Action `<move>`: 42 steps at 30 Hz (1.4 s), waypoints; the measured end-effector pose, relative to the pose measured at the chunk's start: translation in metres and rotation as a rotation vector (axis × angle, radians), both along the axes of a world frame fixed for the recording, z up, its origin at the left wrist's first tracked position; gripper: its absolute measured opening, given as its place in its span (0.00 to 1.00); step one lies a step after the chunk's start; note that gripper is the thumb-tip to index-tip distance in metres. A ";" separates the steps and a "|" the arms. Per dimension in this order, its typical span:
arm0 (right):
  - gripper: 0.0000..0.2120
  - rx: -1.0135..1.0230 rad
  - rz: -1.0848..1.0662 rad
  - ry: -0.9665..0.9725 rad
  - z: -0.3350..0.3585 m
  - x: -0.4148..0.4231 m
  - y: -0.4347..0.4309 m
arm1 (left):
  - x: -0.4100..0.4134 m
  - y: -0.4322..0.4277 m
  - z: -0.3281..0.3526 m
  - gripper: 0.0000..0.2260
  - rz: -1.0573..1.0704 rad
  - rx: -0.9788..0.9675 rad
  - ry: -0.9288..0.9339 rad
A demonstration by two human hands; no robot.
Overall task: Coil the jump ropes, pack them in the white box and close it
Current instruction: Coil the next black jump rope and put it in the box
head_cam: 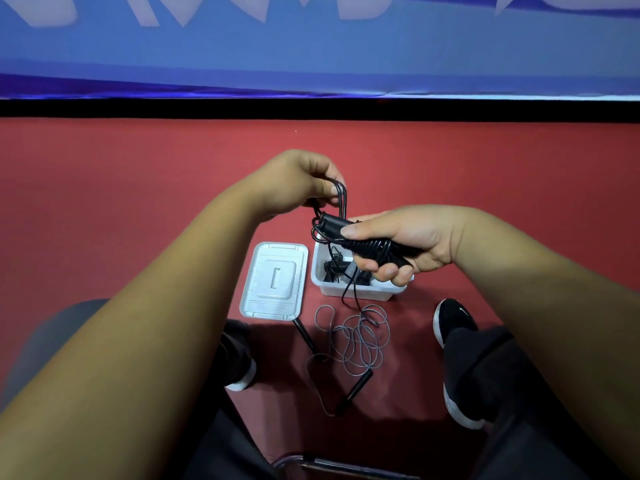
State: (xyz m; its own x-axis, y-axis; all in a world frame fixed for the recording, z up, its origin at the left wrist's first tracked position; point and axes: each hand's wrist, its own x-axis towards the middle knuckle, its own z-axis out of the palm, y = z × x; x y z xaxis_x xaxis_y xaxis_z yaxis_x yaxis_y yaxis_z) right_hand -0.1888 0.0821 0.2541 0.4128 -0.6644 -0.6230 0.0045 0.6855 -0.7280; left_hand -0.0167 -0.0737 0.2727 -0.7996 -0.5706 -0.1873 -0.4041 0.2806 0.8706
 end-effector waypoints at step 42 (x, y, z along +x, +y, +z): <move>0.27 -0.142 -0.809 0.332 -0.003 -0.013 -0.022 | -0.001 0.002 0.000 0.15 -0.055 0.021 -0.121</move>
